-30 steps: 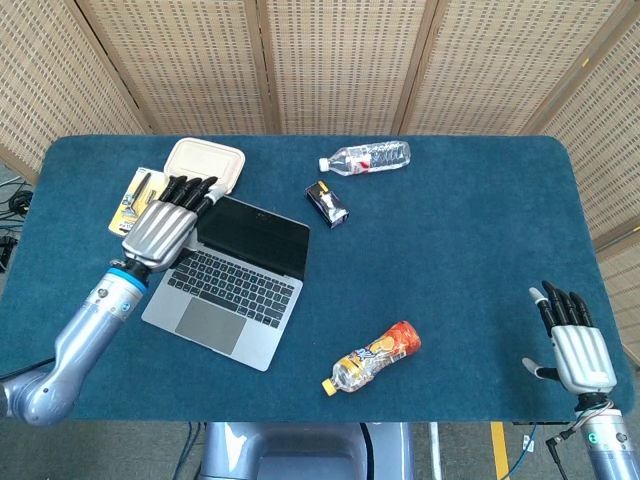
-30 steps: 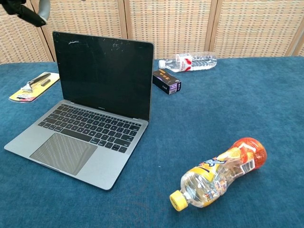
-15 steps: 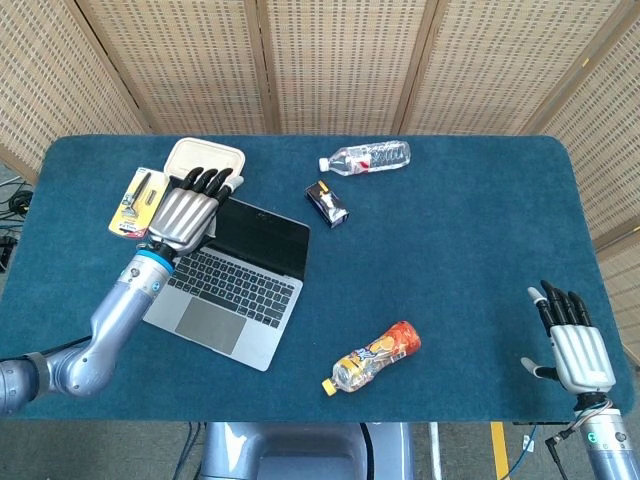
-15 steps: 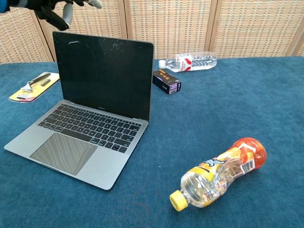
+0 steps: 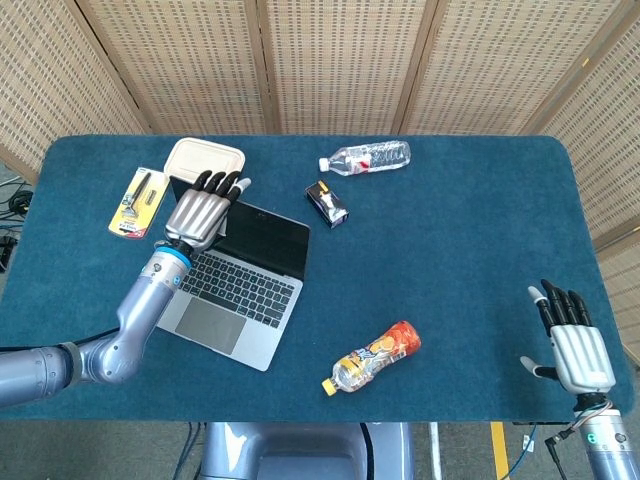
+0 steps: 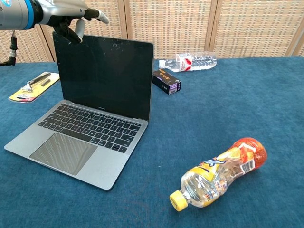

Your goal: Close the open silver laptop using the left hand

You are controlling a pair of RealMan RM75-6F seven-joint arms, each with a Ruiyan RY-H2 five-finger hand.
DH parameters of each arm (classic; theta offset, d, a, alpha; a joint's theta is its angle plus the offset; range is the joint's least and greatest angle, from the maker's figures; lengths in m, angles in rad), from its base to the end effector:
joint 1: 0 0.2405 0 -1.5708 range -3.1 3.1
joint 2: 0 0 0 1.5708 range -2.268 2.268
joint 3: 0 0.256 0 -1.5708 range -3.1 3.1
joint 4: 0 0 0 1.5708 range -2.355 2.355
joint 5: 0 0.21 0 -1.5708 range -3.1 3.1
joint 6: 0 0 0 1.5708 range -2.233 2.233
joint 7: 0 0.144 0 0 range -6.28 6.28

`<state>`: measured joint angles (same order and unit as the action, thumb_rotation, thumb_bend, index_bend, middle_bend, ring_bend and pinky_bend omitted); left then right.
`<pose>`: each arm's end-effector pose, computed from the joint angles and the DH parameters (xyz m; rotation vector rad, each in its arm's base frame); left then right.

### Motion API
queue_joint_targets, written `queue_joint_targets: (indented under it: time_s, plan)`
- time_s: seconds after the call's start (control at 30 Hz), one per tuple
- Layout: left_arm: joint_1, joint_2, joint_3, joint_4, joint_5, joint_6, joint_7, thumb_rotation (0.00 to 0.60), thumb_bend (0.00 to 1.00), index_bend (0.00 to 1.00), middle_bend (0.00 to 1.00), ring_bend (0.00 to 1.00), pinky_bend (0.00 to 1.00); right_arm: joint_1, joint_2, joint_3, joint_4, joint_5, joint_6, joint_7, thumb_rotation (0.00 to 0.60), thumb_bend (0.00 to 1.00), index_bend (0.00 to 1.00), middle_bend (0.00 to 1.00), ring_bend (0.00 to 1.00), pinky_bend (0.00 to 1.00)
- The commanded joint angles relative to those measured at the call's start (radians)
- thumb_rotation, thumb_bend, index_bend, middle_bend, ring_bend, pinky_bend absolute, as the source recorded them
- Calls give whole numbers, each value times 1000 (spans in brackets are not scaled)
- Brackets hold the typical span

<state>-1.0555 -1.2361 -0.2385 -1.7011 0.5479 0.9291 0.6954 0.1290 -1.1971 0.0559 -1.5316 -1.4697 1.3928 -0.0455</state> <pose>-0.0788 0.4045 0.0762 -1.8136 -0.8027 -0.7272 -0.3203 -0.1967 0.1317 1.4433 -0.9181 0.8364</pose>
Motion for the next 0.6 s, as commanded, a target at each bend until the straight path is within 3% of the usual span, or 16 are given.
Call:
queue_joint_targets:
  time_s: [0.03,0.6]
  plan:
    - [-1,-8,5,11,14,7,-16,600,1000,80,0,0,21,0,-2,-1,1,-2,1,-2,600,53,0,0,0,0]
    - [-17,-35,35,60,15,-12,-65,600,1000,226,118,55,74,-1,-5,-2,5,-8,7,0,600,52,0,0,0,0]
